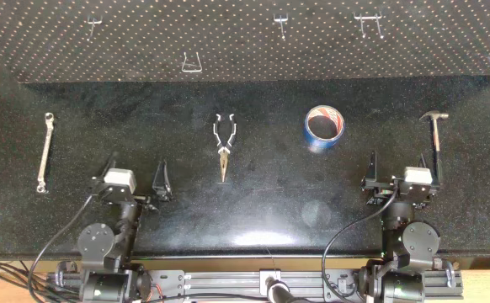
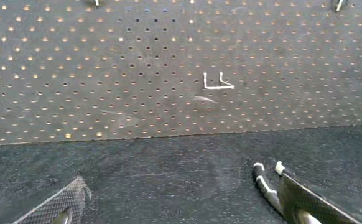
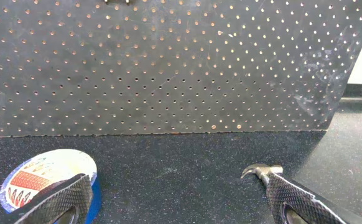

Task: Place Tools Onto Pegboard

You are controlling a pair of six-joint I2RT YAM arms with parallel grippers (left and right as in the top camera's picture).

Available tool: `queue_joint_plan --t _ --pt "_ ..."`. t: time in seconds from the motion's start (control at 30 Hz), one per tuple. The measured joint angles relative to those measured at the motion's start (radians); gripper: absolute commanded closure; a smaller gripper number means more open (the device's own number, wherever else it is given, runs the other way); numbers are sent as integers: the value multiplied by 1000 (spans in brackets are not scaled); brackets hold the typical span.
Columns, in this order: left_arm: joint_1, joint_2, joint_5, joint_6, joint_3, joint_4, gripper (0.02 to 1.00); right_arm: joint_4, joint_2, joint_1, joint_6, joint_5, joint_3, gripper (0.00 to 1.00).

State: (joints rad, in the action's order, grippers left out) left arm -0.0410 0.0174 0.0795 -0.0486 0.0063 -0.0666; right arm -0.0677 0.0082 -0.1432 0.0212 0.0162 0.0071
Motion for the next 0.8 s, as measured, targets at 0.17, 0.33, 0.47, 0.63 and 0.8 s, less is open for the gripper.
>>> queue_joint_plan --t 0.17,0.33,0.47,0.63,0.8 --pt "17 0 0 0 0 0 20 0 0 0 0 0 0 77" --pt "19 0 0 0 0 0 23 0 0 0 0 0 0 82" --pt "19 0 -1 -9 0 0 23 0 0 0 0 0 0 82" --pt "45 19 0 -95 55 -131 23 0 0 0 0 0 0 82" --pt "240 263 11 -235 342 -636 25 0 0 0 0 0 0 82"
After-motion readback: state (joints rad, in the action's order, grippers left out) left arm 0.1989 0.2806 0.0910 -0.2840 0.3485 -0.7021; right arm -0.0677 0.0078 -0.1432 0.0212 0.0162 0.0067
